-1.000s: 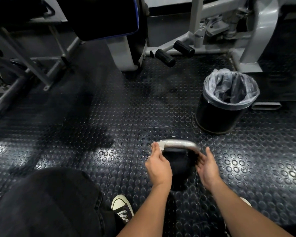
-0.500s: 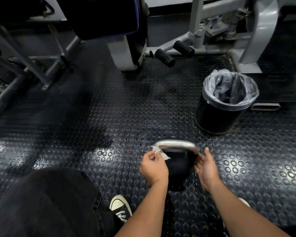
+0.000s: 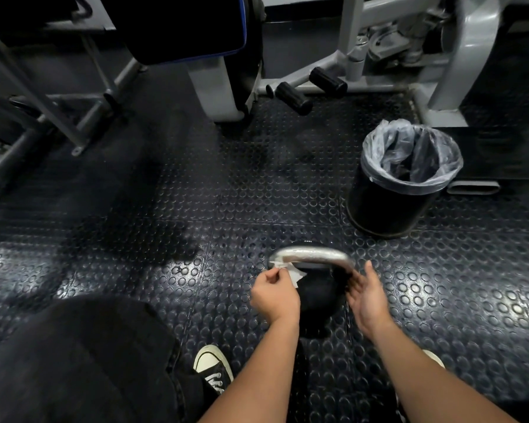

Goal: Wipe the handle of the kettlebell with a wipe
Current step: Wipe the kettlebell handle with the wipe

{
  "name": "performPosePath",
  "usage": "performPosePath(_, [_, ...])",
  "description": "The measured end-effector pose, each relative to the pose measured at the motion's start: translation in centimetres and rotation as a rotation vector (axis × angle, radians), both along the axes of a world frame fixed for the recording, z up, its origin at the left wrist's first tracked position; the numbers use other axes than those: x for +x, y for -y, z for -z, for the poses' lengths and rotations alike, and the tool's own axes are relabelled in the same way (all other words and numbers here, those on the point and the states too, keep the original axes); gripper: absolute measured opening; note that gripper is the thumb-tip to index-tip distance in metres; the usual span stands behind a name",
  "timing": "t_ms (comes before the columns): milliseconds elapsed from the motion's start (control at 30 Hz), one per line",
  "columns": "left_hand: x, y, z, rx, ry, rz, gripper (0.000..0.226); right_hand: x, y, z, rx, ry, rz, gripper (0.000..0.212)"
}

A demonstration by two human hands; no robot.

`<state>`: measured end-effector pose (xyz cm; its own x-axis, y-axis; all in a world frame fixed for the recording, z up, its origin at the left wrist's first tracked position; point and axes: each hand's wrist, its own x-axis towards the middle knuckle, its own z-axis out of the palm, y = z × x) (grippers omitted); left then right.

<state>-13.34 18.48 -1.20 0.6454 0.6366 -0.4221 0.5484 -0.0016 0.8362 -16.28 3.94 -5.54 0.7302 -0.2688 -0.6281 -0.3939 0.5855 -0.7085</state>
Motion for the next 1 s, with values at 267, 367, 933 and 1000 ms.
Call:
performPosePath(267, [0.1,0.0,0.1,0.019,-0.014,0.011,0.001,0.0,0.0,0.2,-0.003,0.001,-0.011,0.073])
performPosePath(367, [0.7,-0.3,0.5,-0.097,-0.098,-0.101,0.007,0.0,0.1,0.2,-0.001,0.000,-0.016,0.073])
performPosePath(933, [2.0,0.6,0.1,-1.108,0.004,-0.440,0.021,0.0,0.2,0.3,-0.001,-0.004,0.002,0.073])
performPosePath(1000, [2.1,0.4,0.0,-1.148,0.019,-0.467,0.021,0.0,0.2,0.3,0.002,-0.002,0.004,0.074])
